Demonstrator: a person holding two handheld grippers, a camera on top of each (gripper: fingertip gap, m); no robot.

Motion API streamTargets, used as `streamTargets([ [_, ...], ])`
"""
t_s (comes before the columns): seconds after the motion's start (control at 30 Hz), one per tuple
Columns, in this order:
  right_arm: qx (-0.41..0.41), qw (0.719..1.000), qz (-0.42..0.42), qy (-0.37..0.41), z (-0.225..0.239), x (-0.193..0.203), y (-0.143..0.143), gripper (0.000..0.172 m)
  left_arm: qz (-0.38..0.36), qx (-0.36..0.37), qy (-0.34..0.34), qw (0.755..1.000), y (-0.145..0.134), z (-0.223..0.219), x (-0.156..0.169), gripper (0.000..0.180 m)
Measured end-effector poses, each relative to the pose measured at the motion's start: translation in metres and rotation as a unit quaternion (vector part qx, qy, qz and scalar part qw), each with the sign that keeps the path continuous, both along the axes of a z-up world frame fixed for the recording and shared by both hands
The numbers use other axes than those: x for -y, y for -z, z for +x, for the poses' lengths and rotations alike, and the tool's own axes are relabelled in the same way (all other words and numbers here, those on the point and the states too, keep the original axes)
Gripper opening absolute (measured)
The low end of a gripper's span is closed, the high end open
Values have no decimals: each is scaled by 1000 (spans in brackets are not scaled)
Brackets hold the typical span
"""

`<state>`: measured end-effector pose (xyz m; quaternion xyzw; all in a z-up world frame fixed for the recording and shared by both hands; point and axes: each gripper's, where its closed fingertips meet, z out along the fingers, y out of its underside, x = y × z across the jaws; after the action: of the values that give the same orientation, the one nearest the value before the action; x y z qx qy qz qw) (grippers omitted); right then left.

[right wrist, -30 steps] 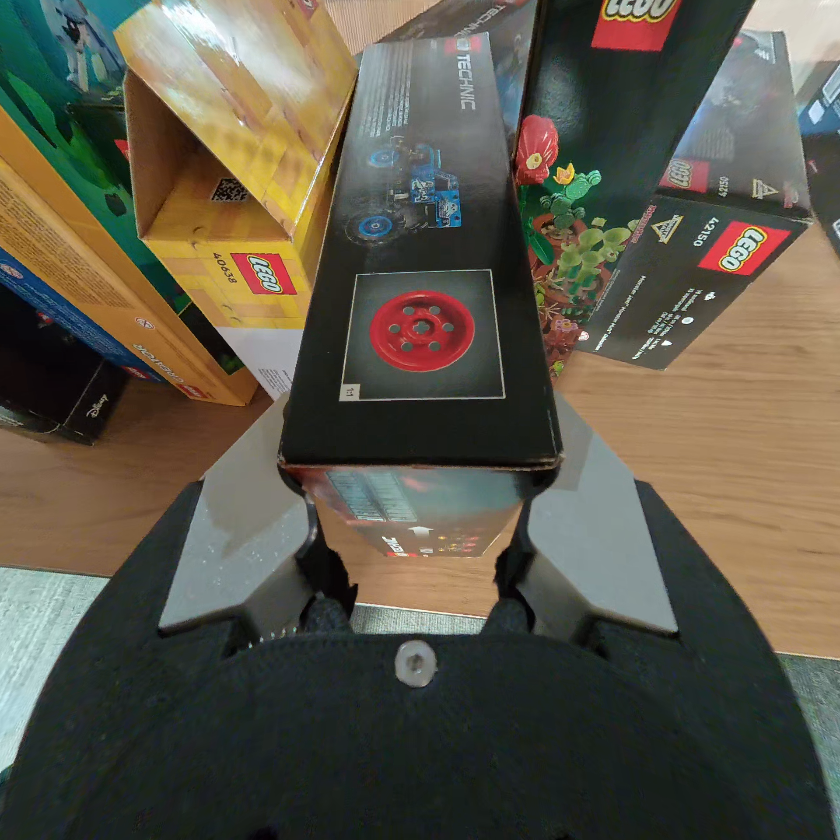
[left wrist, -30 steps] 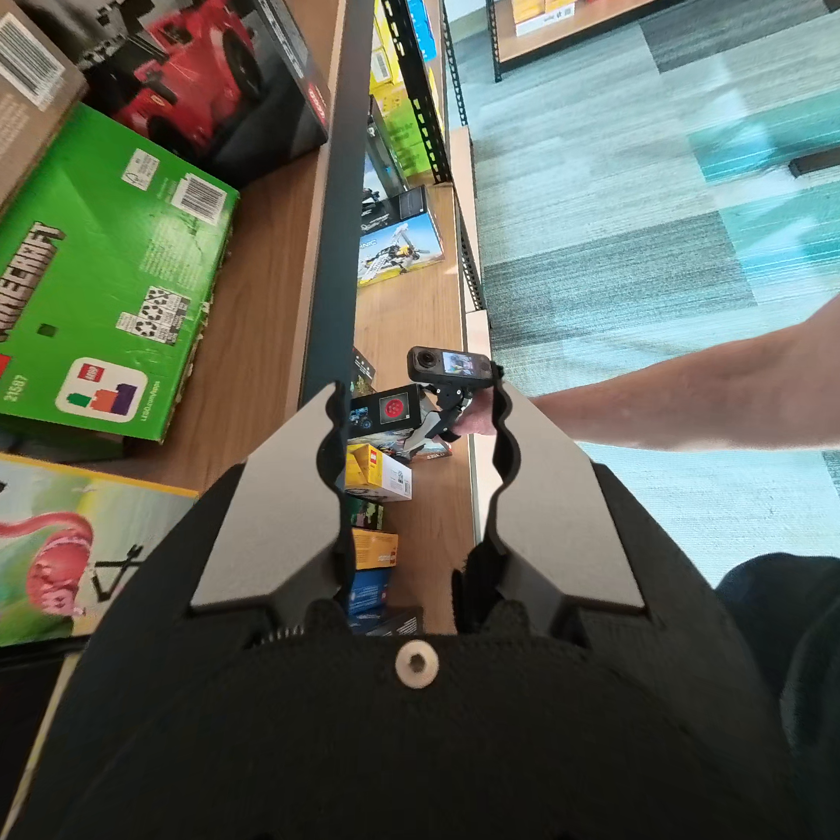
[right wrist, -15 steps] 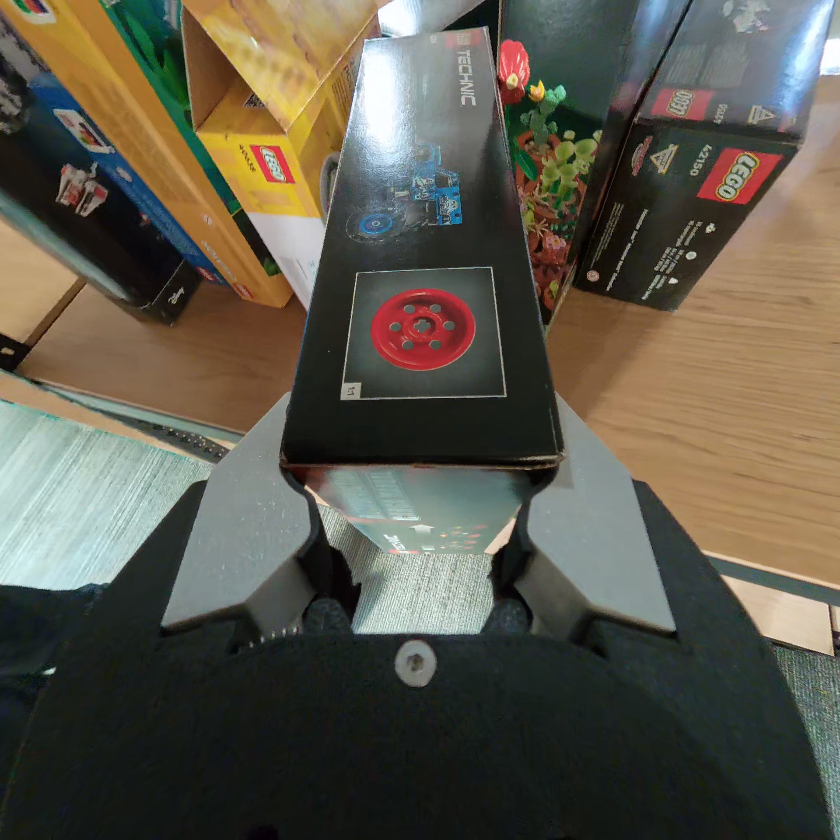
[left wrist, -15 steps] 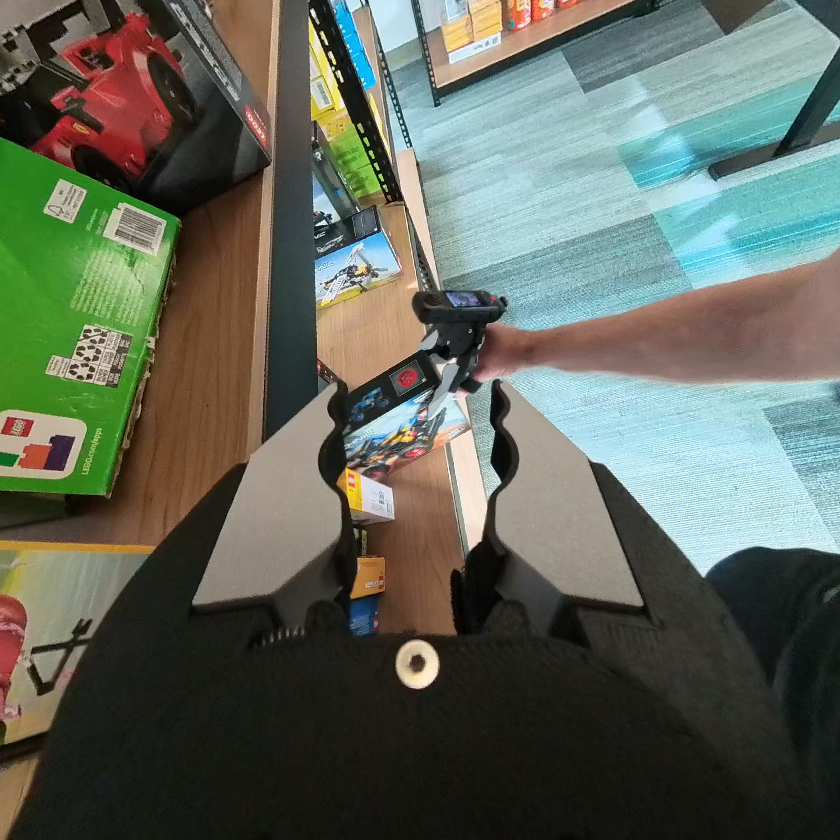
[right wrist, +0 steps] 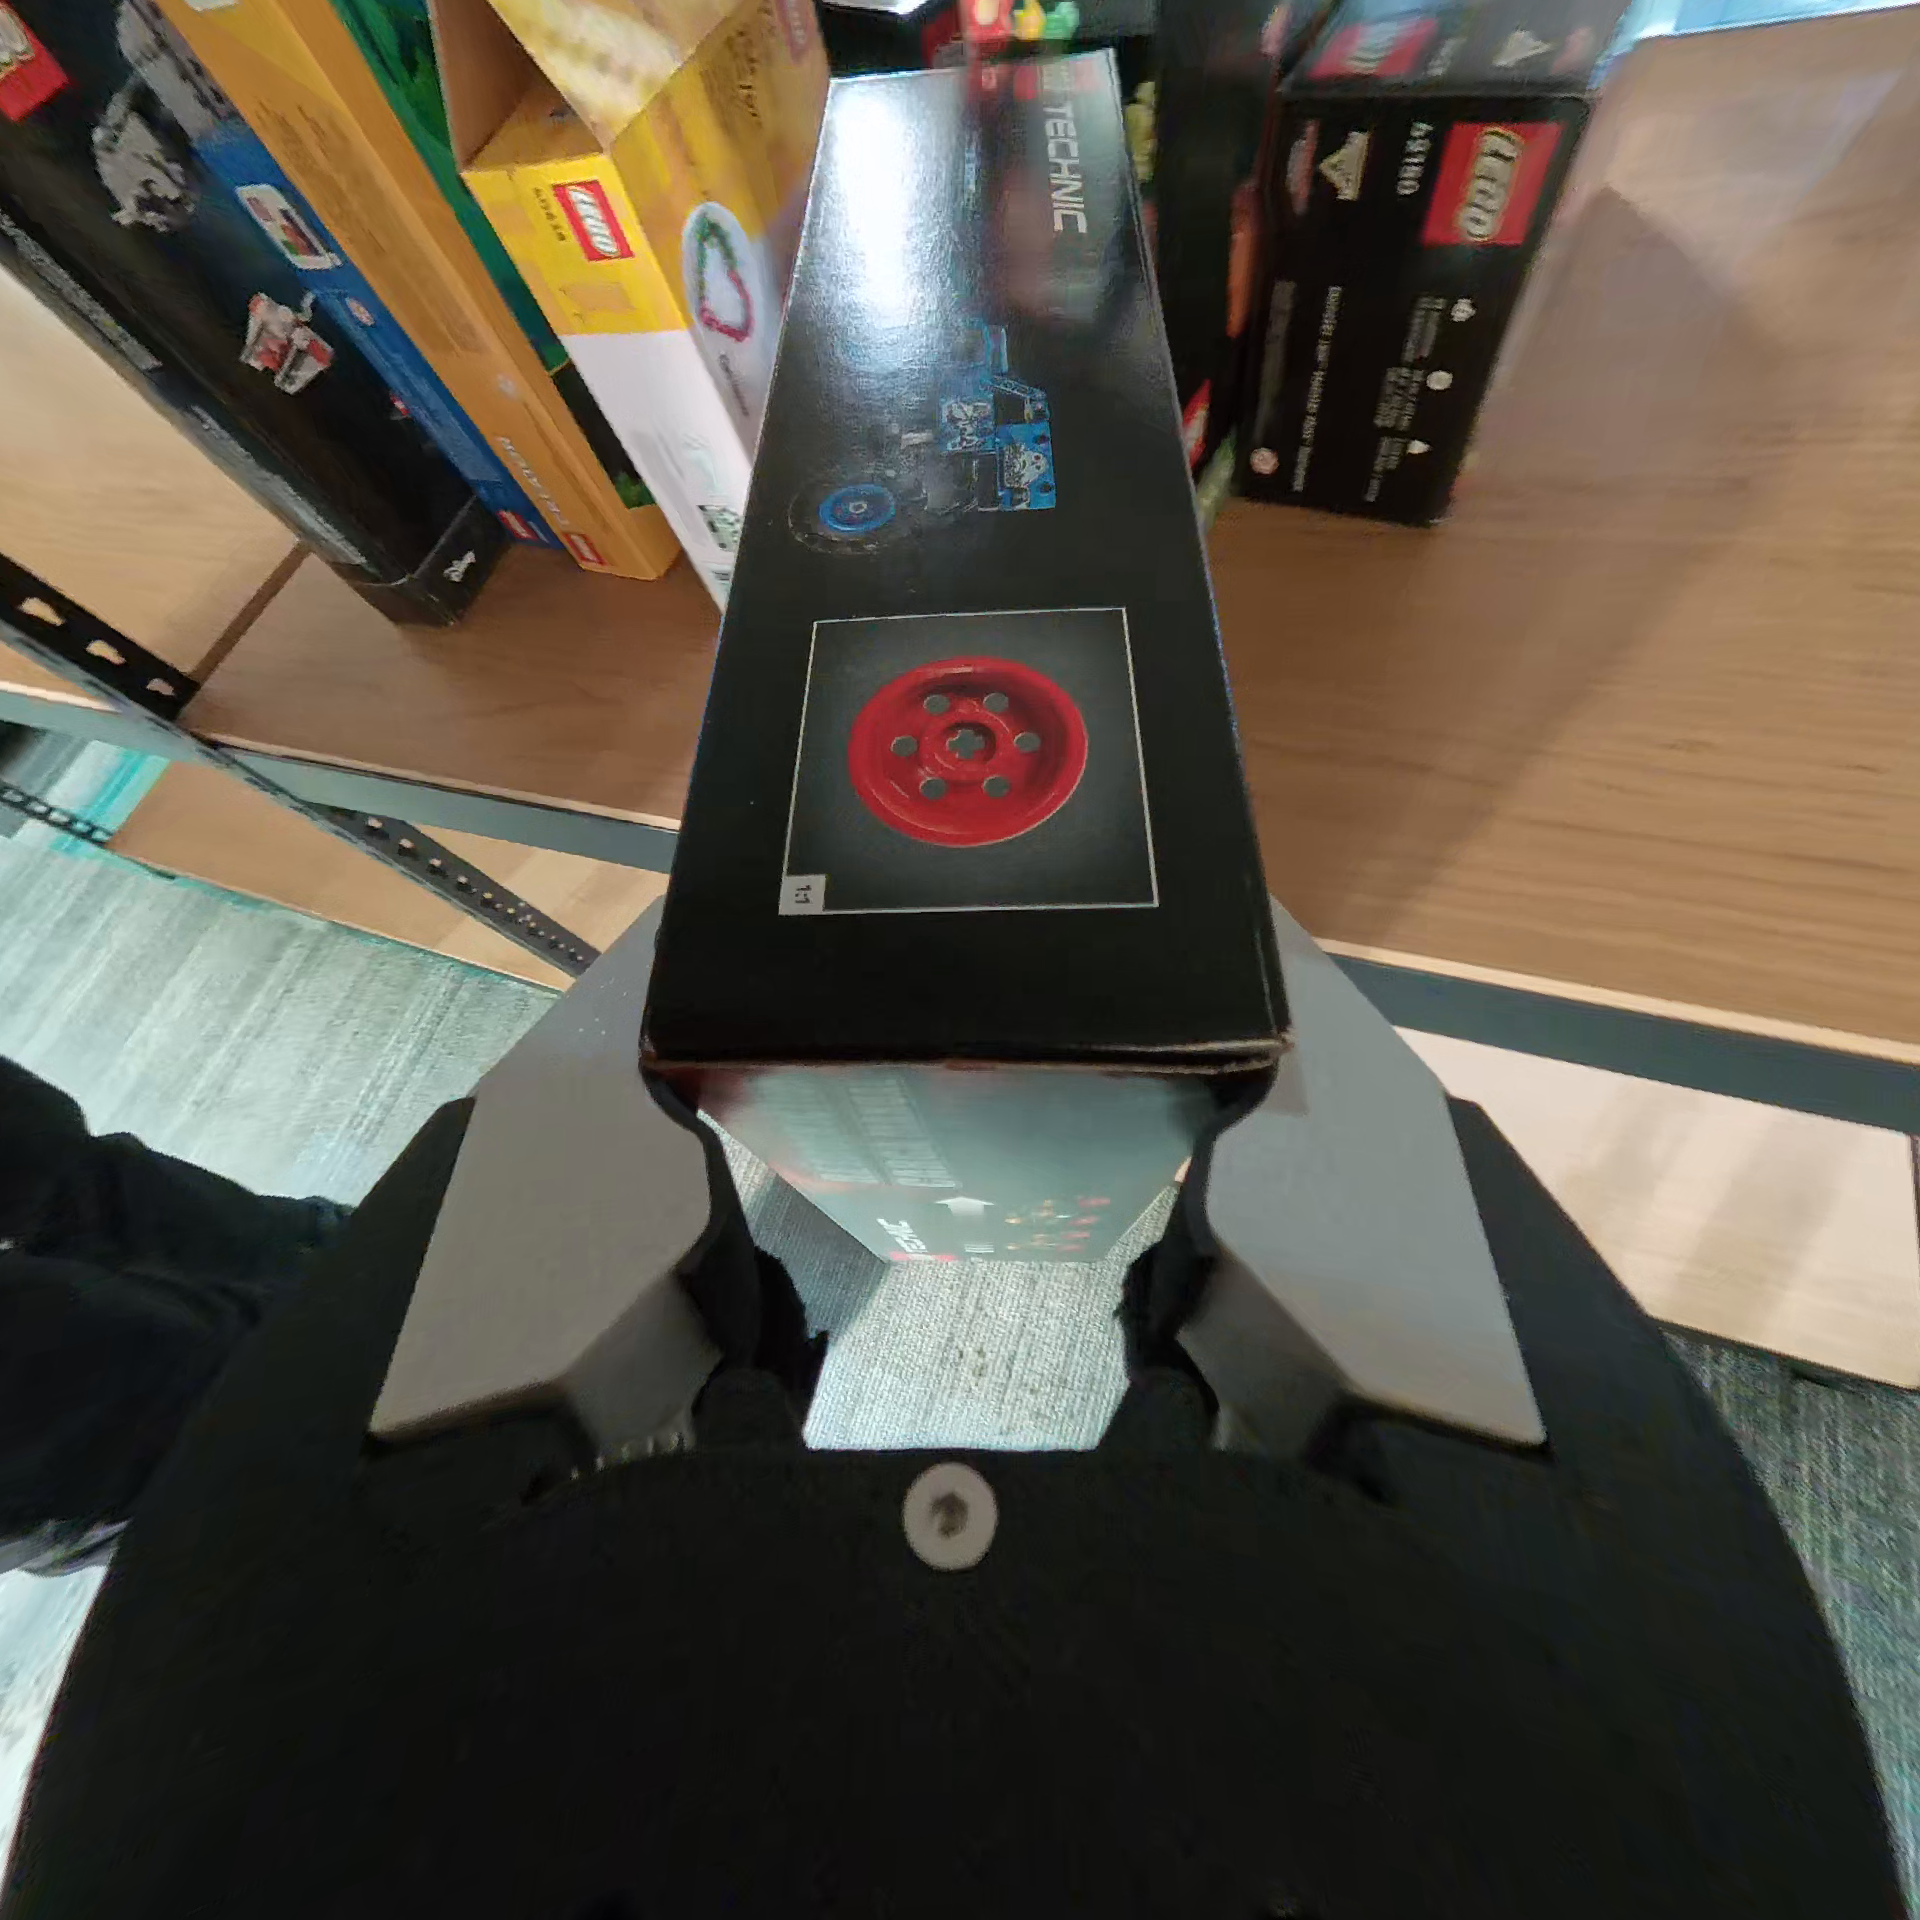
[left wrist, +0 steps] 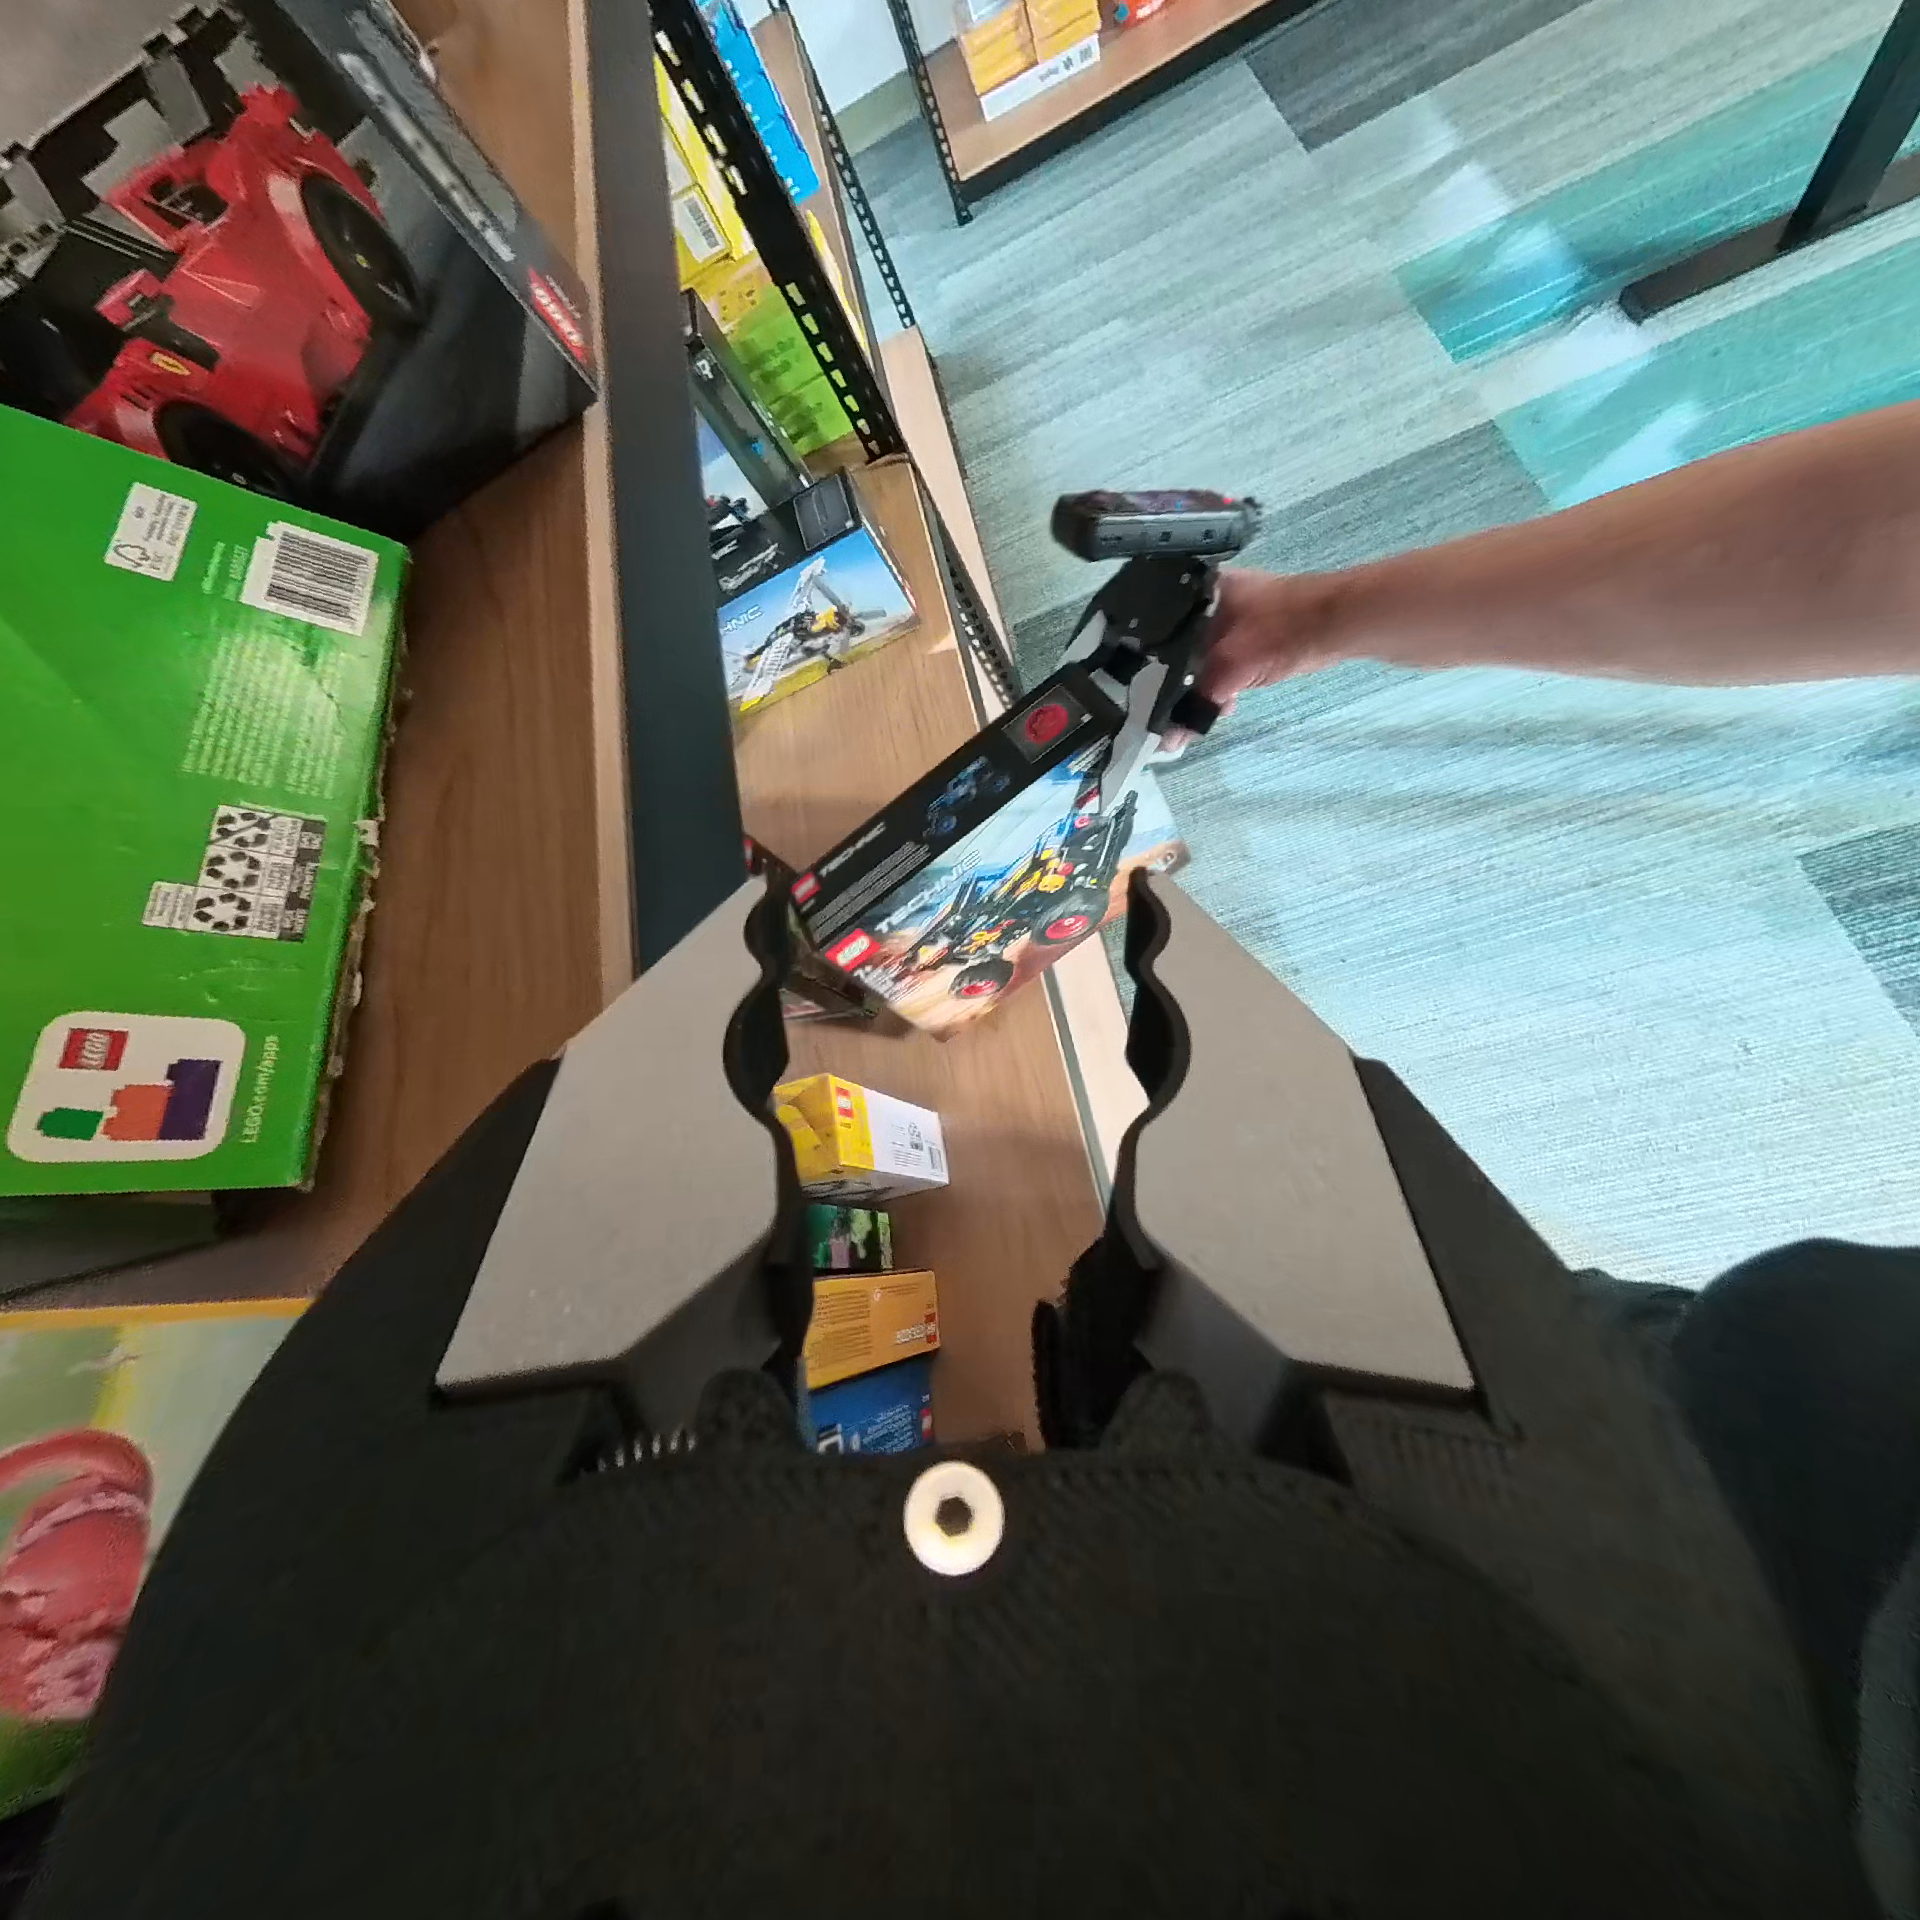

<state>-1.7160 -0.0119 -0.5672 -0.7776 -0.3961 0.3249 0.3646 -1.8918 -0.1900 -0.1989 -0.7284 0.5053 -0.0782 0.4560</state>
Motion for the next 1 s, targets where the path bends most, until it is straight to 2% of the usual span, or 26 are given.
streamTargets([
  [0.2, 12, 997, 18, 74, 38, -21, 2, 97, -24, -42, -68, 996, 16, -19, -35, 79],
  [0.33, 7, 991, 24, 133, 65, -50, 6, 98, -44, -59, -95, 993, 27, -22, -46, 67],
  [0.43, -9, 988, 20, 155, 85, -75, 9, 98, -25, -91, -99, 991, 27, -18, -50, 71],
  [0.6, -11, 987, 13, 161, 114, -127, 9, 98, -62, -58, -118, 989, 25, -13, -55, 66],
  [0.67, -4, 986, 14, 164, 122, -149, 9, 98, -79, -76, -120, 987, 32, -16, -54, 60],
  [0.73, 17, 986, 23, 163, 127, -169, 11, 98, -76, -102, -115, 985, 36, -17, -54, 59],
  [0.87, 64, 984, 50, 157, 124, -205, 16, 98, -92, -95, -121, 984, 36, -18, -55, 55],
  [1.0, 77, 981, 60, 167, 117, -241, 17, 99, -80, -109, -126, 983, 38, -20, -56, 49],
])
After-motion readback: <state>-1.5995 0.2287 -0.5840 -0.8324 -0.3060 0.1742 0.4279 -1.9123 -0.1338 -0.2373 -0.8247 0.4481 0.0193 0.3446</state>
